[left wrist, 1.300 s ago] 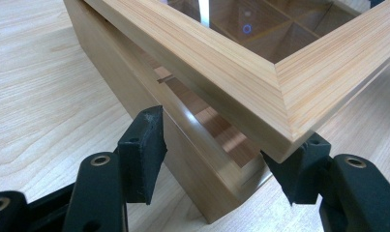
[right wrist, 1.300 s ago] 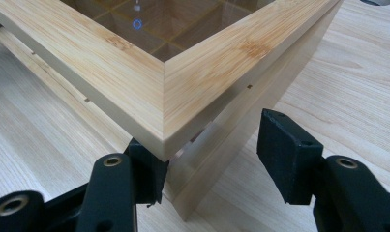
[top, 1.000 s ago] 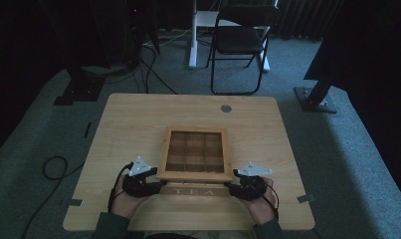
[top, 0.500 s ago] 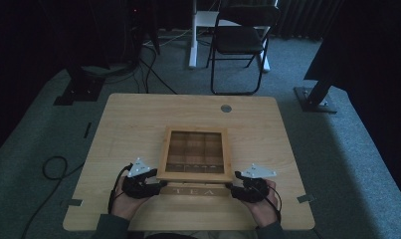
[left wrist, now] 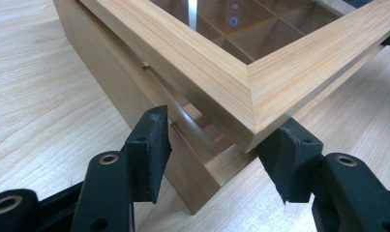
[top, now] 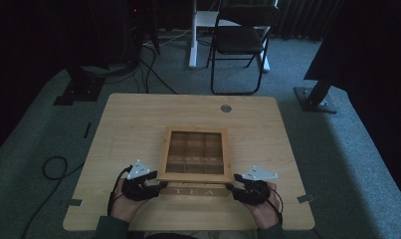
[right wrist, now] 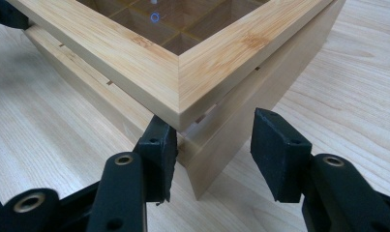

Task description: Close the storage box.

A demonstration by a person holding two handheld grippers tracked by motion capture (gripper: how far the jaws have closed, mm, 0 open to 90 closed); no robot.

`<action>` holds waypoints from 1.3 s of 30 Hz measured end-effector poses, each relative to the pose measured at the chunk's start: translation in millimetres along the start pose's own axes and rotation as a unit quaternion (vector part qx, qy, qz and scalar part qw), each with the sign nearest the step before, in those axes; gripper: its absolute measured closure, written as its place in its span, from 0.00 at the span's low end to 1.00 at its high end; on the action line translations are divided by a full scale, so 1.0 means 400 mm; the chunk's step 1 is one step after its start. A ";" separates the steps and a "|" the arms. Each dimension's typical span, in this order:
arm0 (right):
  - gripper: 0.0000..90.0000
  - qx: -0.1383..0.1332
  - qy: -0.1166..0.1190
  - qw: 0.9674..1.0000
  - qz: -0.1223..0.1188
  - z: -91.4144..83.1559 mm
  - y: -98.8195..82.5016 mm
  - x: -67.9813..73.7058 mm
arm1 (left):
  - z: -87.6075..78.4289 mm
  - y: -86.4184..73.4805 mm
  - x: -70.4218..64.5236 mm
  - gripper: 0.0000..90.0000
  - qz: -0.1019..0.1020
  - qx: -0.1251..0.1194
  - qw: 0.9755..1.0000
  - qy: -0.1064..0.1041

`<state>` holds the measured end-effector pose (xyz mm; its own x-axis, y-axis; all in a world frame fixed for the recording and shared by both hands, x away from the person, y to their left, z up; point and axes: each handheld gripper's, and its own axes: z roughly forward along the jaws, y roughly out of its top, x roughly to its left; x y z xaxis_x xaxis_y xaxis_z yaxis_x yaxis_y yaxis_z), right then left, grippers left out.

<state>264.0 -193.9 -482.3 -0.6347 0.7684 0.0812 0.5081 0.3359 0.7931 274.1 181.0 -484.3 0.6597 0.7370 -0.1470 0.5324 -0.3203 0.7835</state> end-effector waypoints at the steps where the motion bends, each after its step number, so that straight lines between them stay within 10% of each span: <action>1: 0.58 -0.001 0.001 1.000 0.001 0.000 -0.001 0.000 | 0.000 0.000 0.000 0.51 0.000 0.000 1.000 0.000; 39: 0.64 0.017 0.028 0.999 -0.011 0.007 -0.017 0.017 | 0.000 -0.027 -0.012 0.52 0.004 0.018 1.000 0.002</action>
<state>257.7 -189.4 -488.8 -0.6772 0.7292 0.0986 0.5129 0.3717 0.7738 265.2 180.8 -492.0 0.6624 0.7363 -0.1382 0.5452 -0.3473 0.7630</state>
